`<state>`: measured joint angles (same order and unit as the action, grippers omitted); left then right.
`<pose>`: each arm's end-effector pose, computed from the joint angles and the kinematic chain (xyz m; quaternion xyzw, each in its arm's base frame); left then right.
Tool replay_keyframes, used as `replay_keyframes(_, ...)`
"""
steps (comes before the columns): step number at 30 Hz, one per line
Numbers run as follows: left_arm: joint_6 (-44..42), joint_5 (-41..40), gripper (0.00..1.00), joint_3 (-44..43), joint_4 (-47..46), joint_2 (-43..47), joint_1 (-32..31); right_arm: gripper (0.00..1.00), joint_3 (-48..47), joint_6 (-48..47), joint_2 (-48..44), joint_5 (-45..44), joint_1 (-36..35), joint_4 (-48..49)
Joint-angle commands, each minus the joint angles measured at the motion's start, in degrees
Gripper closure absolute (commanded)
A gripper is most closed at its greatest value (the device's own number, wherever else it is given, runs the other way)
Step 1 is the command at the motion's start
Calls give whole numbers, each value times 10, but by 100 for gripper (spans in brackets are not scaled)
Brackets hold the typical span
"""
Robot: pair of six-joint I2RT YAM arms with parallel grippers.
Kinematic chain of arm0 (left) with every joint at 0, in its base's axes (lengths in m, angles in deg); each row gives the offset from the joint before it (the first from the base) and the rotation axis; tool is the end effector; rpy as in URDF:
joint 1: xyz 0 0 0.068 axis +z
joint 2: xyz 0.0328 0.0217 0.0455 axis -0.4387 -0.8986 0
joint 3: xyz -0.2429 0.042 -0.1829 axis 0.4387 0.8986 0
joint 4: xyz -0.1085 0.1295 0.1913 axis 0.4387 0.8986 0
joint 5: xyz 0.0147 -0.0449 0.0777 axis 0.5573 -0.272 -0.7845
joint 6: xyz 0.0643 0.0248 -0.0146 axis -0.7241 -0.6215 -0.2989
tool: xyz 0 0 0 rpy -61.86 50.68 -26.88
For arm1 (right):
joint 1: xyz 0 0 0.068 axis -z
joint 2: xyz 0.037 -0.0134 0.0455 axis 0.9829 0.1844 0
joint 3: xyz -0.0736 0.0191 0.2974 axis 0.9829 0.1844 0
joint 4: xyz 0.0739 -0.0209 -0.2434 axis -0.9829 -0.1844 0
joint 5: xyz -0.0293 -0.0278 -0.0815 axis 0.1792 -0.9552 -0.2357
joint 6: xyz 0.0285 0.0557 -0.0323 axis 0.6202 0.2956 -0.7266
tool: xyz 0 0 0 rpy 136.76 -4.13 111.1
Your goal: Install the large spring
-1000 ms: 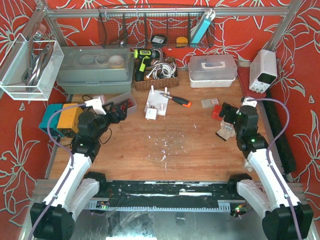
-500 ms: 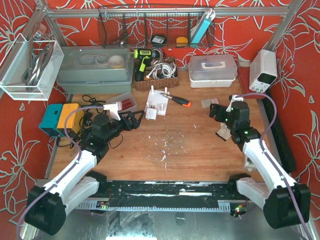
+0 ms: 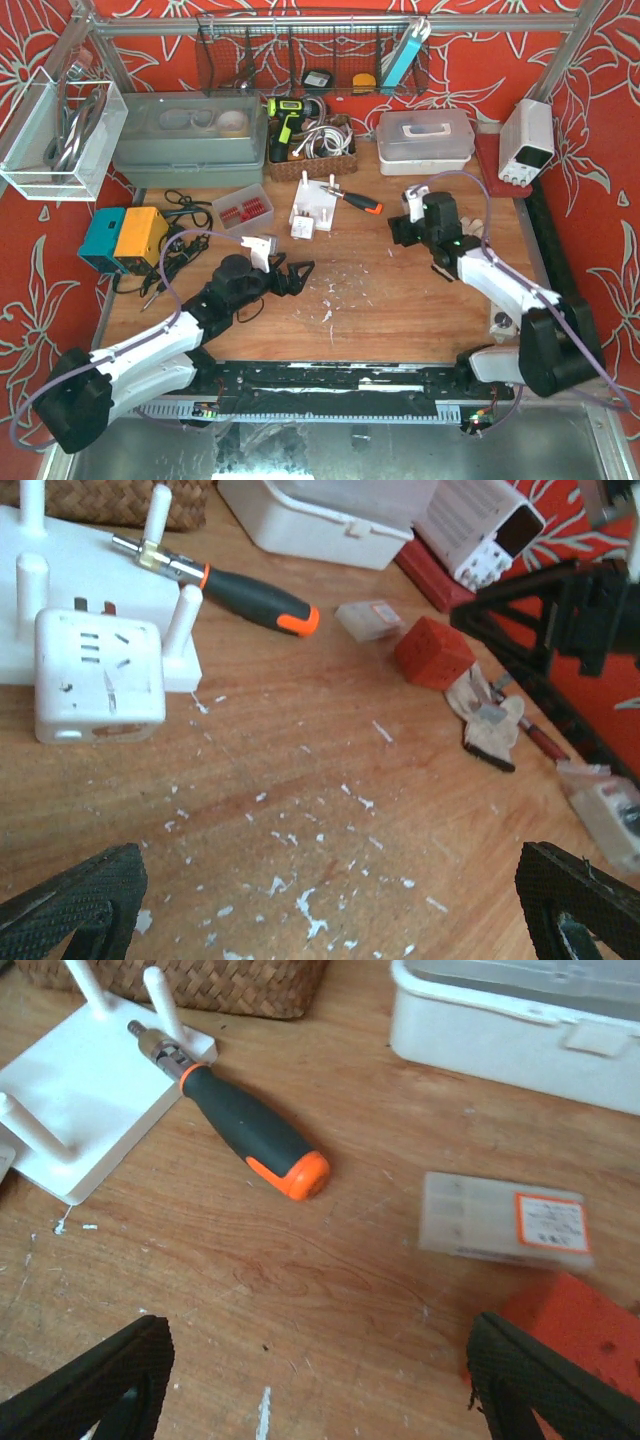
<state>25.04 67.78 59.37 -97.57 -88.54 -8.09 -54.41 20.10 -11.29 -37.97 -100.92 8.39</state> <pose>0.1551 -0.1131 0.2381 0.0898 0.7716 -0.3540 0.5208 0.2595 0.1063 0.2650 -0.1322 0.8535 0.1467 0.4822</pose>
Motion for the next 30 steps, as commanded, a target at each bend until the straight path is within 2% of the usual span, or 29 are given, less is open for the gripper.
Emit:
replay_keyframes(1,-44,-39,0,18,-34,3,-22,19,-70,-142,80,-4,-30,0)
replay_keyframes(5,-82,-40,0,9,-30,-18,-27,23,-148,-225,167,-12,-51,-41)
replay_keyframes(9,-85,-23,0,15,-41,-19,-31,29,-244,-299,247,-6,-61,-99)
replay_keyframes(14,-99,-91,0,19,-17,13,-32,33,-345,-372,337,-21,-71,-172)
replay_keyframes(24,-93,-153,0,70,-19,145,-33,37,-455,-415,457,-20,-82,-185)
replay_keyframes(30,-92,-151,0,71,-20,150,-34,37,-523,-440,520,-27,-98,-202)
